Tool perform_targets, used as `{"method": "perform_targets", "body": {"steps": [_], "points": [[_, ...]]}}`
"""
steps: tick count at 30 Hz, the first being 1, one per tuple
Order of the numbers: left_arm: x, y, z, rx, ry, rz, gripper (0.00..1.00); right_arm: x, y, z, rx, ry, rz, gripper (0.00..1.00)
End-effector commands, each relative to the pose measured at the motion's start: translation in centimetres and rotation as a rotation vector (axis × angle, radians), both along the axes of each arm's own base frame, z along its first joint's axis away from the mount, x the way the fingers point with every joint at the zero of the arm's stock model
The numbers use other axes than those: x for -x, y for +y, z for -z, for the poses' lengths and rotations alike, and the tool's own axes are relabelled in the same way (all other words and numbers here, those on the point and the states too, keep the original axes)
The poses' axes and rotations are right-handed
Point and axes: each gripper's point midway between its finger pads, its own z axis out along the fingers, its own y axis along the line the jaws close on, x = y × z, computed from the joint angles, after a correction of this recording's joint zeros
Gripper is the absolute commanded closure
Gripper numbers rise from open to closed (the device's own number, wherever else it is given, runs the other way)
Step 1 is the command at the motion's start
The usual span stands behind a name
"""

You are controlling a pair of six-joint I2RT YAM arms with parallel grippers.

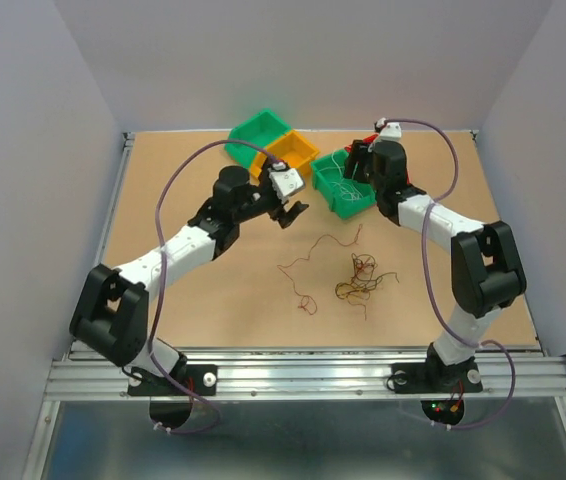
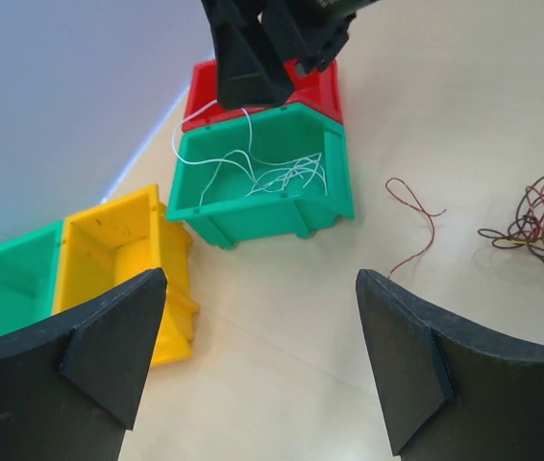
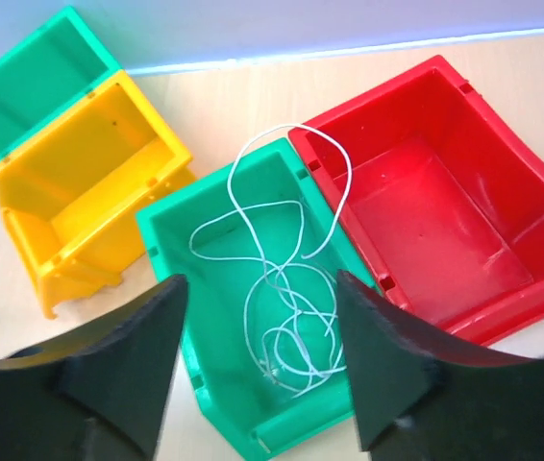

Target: Untangle the cables

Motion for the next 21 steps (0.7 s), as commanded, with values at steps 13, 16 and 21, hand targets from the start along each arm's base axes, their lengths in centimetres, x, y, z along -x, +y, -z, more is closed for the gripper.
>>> {"method": "perform_targets", "body": {"steps": [13, 16, 21], "points": [[2.8, -4.7, 14.0, -0.601, 0.406, -0.017, 0.01, 6.5, -5.9, -4.7, 0.040, -0.119, 0.180, 0.10], [3.5, -4.8, 15.3, -0.623, 0.465, -0.008, 0.04, 7.5, -6.7, -5.6, 0.030, -0.142, 0.213, 0.10], [2.4, -4.0, 17.3, -0.685, 0.482, -0.088, 0.14, 9.0, -7.3, -6.9, 0.001, -0.184, 0.223, 0.10]]}}
